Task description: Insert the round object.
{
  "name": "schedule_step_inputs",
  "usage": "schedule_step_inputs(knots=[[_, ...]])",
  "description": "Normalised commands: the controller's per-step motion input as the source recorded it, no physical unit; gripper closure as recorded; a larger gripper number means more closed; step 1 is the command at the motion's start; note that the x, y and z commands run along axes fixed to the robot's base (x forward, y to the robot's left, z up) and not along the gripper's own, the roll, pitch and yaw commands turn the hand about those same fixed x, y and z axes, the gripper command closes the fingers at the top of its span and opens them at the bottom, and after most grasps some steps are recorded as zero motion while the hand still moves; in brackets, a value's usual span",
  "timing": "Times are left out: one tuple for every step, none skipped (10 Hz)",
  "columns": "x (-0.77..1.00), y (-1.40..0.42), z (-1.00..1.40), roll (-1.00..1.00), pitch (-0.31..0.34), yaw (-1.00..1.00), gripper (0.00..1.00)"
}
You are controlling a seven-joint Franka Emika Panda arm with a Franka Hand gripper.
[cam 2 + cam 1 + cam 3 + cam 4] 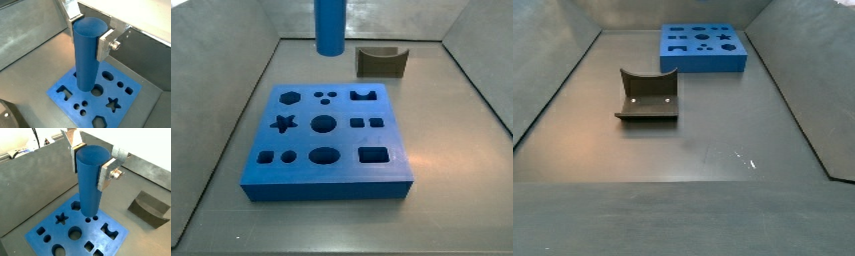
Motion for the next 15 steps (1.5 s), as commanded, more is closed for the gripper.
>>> schedule_step_inputs(knots=[[0.0,0.01,0.0,0.0,0.036,0.0,1.0],[0.0,-0.01,-0.24,0.0,-0.03,0.0,1.0],[-0.08,-0.34,-1.0,0.0,-0.059,0.0,1.0],[-0.08,-0.45,-1.0,0.02,-0.011,-0.01,1.0],[-0.05,-0.5,-1.0,0.0,-0.001,-0.01,1.0],[0.0,-0.35,-1.0,-0.01,-0.043,-0.02,1.0],[0.0,0.0,-0.4,-0.35,-0.161,-0.02,1.0],[0.0,0.0,-0.29,-0.4,-0.19,0.0,1.0],[0.0,0.17,-0.49,-0.31,-0.167,0.0,1.0],[0.0,0.0,-0.47,-0.04,-0.106,0.0,1.0],[0.0,0.0,-0.26,0.09,0.0,-0.05,1.0],[-0.01,0.02,-0.29,0.15,0.0,-0.03,1.0],[0.0,0.0,-0.38,0.13,0.0,-0.02,1.0],[-0.09,0.15,-0.34,0.15,0.0,0.0,1.0],[-0.05,0.05,-0.41,0.09,-0.007,0.0,1.0]])
